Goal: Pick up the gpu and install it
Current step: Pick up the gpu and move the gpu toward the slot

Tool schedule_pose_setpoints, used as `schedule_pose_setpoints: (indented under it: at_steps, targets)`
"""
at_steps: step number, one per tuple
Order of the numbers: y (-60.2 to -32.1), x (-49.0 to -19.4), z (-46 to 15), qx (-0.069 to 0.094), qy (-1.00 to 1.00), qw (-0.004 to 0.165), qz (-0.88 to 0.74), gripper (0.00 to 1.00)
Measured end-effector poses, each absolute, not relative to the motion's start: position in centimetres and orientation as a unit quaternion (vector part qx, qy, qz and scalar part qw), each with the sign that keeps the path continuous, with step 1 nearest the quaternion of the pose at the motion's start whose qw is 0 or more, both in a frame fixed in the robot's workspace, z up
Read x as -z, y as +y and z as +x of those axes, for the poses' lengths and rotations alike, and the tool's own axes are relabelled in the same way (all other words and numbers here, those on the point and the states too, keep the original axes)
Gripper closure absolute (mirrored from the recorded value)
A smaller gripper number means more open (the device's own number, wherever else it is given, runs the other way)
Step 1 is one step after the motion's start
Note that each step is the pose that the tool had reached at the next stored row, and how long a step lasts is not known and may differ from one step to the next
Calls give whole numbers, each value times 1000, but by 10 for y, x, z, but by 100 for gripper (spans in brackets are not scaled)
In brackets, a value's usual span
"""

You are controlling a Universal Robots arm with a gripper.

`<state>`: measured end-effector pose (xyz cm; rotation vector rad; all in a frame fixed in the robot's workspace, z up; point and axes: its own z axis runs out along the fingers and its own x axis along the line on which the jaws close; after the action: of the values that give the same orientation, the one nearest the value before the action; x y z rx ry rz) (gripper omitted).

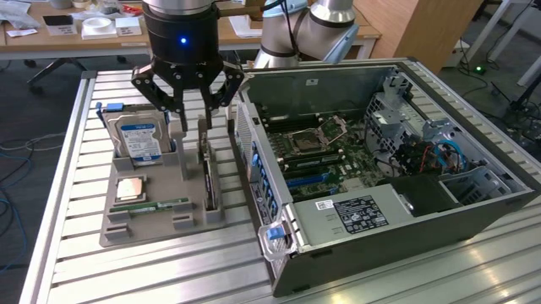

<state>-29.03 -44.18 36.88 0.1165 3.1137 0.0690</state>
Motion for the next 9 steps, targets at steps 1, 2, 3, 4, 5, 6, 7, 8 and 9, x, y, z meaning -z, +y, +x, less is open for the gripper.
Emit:
schedule_pose_setpoints:
  at_steps: [1, 2, 3, 4, 5, 6, 7, 8, 9]
  targets:
    - [-442, -367, -290, -22, 999, 12, 37, 58]
    - [-442, -365, -290, -22, 999, 12, 37, 58]
    - [-442, -363, -290, -22, 999, 13, 37, 58]
    - [-442, -361, -290, -22, 999, 13, 37, 58]
    - [-442, -360, -290, -22, 999, 12, 37, 58]
    - [-442, -358, -290, -22, 999, 13, 37, 58]
    - [-442, -356, -290, -22, 999, 12, 37, 58]
    - [-442, -354, -290, -22, 999, 12, 37, 58]
    - [-442, -352, -290, -22, 999, 12, 37, 58]
